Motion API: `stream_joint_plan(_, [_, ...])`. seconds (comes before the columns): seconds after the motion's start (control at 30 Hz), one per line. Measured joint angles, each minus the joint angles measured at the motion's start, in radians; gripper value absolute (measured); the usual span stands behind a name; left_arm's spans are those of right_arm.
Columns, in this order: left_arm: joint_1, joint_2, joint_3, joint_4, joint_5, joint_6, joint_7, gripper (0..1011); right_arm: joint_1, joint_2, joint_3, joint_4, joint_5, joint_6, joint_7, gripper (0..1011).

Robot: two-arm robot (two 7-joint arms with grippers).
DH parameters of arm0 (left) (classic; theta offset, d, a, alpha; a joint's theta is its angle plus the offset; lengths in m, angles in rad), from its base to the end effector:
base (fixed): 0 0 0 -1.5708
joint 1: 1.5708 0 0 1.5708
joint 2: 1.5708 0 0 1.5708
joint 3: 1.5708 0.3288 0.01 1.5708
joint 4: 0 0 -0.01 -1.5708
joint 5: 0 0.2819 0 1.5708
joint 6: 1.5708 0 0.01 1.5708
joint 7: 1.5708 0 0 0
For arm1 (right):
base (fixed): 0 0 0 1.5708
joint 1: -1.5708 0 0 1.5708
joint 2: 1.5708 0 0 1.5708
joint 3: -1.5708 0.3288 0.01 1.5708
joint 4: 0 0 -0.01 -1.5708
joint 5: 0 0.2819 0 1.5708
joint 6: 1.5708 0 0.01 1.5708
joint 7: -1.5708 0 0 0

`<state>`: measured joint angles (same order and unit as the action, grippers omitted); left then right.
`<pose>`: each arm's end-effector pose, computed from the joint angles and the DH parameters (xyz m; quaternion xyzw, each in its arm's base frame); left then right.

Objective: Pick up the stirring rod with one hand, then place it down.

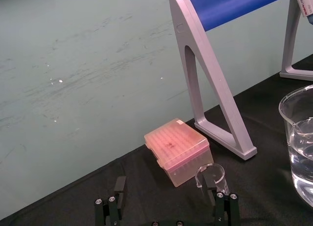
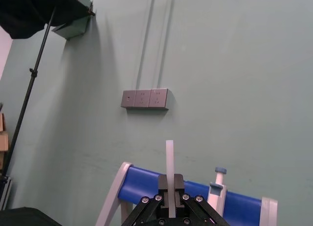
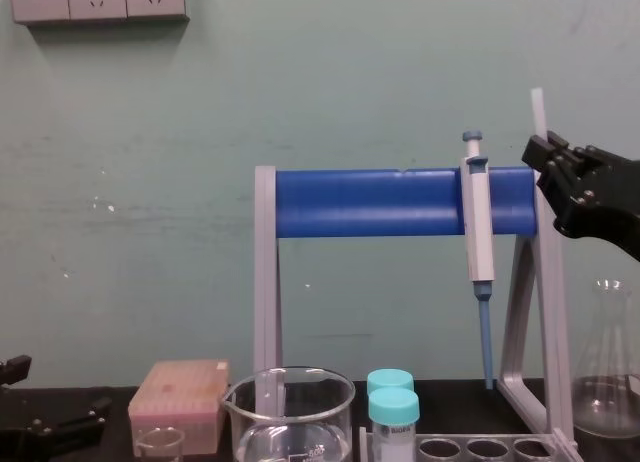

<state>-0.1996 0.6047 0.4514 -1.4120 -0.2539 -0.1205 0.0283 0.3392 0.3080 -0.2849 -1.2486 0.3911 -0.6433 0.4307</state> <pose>0.3390 0.1118 -0.3284 0.1415 -0.1325 0.5799 0.7913 0.3998 -0.0549 -0.3132 0.1796 -0.2259 -0.4531 0.8434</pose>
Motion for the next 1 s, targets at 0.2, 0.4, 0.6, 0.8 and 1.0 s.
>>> stream_joint_plan(0.2, [0.0,0.0,0.0,0.0,0.0,0.0,0.0,1000,-0.007,-0.011,0.014,0.014,0.007,-0.004,0.01,67])
stream_joint_plan(0.4, [0.0,0.0,0.0,0.0,0.0,0.0,0.0,1000,-0.007,-0.011,0.014,0.015,0.007,-0.002,0.01,67])
stream_joint_plan(0.6, [0.0,0.0,0.0,0.0,0.0,0.0,0.0,1000,-0.007,-0.01,0.013,0.015,0.007,-0.002,0.01,67])
stream_joint_plan(0.8, [0.0,0.0,0.0,0.0,0.0,0.0,0.0,1000,-0.006,-0.01,0.012,0.015,0.007,-0.002,0.01,67])
stream_joint_plan(1.0, [0.0,0.0,0.0,0.0,0.0,0.0,0.0,1000,-0.006,-0.009,0.011,0.015,0.007,-0.002,0.011,67])
